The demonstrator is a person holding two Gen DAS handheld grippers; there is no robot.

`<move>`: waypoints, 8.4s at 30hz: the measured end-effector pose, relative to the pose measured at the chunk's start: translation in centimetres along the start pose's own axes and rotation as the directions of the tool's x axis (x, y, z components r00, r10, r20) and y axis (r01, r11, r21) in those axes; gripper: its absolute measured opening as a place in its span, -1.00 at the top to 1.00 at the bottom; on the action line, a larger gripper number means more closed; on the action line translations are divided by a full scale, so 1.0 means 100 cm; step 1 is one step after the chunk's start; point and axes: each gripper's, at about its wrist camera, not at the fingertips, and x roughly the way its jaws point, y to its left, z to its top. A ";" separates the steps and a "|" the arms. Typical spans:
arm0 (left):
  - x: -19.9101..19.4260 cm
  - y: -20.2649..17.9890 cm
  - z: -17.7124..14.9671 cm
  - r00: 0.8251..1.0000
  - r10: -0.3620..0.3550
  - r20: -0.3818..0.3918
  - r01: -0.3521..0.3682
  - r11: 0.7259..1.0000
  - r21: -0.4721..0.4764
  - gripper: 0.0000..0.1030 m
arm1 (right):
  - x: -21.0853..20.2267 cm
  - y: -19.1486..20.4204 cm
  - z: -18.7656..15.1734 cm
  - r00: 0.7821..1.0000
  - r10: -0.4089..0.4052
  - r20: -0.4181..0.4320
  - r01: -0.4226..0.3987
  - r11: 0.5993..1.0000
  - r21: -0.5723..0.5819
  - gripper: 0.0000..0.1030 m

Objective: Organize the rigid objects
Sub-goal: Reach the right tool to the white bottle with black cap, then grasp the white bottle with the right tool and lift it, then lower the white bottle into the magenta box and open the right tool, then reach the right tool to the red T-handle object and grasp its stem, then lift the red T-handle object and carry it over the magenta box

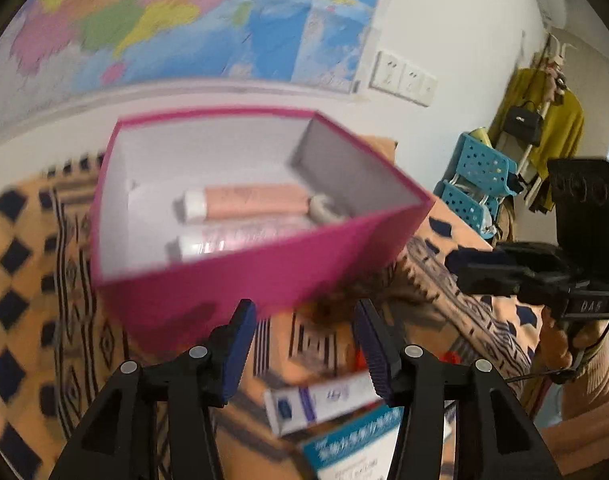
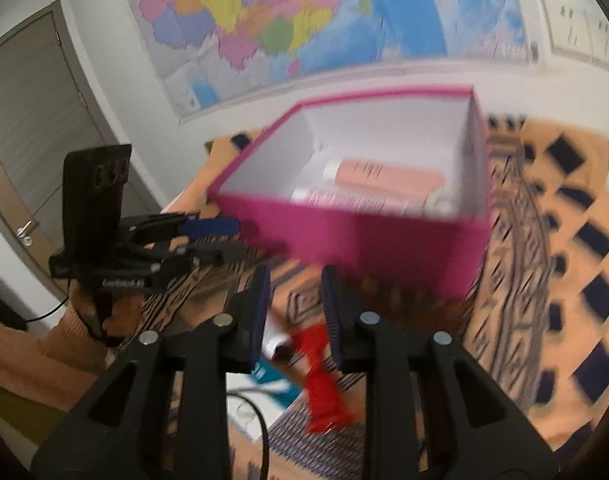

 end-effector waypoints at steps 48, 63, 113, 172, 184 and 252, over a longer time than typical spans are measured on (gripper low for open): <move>0.033 0.009 -0.051 0.970 -0.132 -0.205 0.108 0.986 -0.123 -0.05 | 0.053 -0.036 -0.046 0.979 0.204 -0.020 -0.188 0.933 0.307 0.53; 0.040 -0.031 -0.039 0.985 -0.031 -0.171 0.041 0.998 0.056 -0.14 | 0.049 -0.038 -0.043 0.981 0.192 -0.031 -0.169 0.919 0.356 0.54; 0.000 -0.067 0.075 0.993 -0.092 0.070 0.083 0.989 0.125 0.39 | -0.011 0.007 0.068 0.986 0.031 0.164 -0.036 0.999 0.029 0.46; 0.002 -0.058 0.038 0.998 -0.052 0.044 0.047 0.992 0.121 0.19 | -0.037 -0.025 0.026 0.993 0.012 0.117 -0.021 0.996 0.084 0.26; 0.034 -0.048 -0.022 0.991 -0.059 -0.120 0.064 0.997 0.040 0.19 | 0.013 -0.023 -0.023 0.992 0.017 -0.122 -0.008 0.997 0.077 0.26; 0.048 -0.099 -0.012 0.957 -0.257 -0.134 0.271 0.957 0.101 0.46 | -0.006 -0.024 -0.035 1.000 -0.007 0.019 0.005 0.995 0.103 0.71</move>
